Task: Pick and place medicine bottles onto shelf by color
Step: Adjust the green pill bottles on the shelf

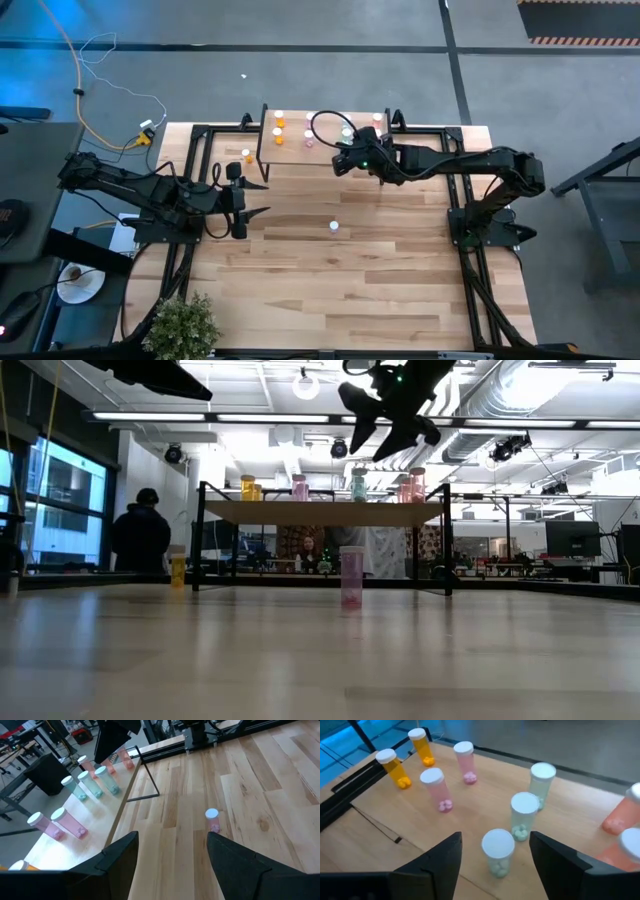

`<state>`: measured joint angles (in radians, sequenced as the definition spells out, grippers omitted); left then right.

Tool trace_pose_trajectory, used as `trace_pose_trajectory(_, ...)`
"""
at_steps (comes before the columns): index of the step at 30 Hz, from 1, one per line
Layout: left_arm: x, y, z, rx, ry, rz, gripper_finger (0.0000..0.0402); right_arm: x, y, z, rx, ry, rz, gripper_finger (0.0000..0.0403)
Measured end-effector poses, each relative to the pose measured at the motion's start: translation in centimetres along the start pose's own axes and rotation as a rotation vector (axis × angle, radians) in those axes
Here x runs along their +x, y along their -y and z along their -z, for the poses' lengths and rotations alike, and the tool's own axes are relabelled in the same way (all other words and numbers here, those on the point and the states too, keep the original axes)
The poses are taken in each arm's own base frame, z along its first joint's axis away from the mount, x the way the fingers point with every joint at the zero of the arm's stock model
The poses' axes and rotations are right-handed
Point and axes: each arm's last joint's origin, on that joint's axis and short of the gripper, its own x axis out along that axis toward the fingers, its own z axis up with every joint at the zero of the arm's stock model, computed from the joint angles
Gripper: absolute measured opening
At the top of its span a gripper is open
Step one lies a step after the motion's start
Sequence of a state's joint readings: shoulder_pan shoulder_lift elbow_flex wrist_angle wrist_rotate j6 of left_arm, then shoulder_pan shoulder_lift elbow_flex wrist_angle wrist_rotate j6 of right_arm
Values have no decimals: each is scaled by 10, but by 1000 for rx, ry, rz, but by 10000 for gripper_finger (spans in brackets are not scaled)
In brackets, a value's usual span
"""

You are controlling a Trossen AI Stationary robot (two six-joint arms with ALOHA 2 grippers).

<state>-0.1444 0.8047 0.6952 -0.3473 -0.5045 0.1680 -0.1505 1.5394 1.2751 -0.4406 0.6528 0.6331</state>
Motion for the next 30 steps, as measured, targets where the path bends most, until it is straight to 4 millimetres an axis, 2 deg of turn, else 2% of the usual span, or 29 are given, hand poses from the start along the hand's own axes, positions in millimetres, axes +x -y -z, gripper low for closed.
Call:
trace_pose_trajectory(7,0,0,0,0,0,0,225,1,0,1,15,-14,-4,229)
trace_pose_trajectory(16,0,0,0,0,1,0,225,14,-5,11,-13,-27,39,229)
trace_pose_trajectory(30,0,0,0,-1,1,0,225,16,-3,10,13,-15,51,221)
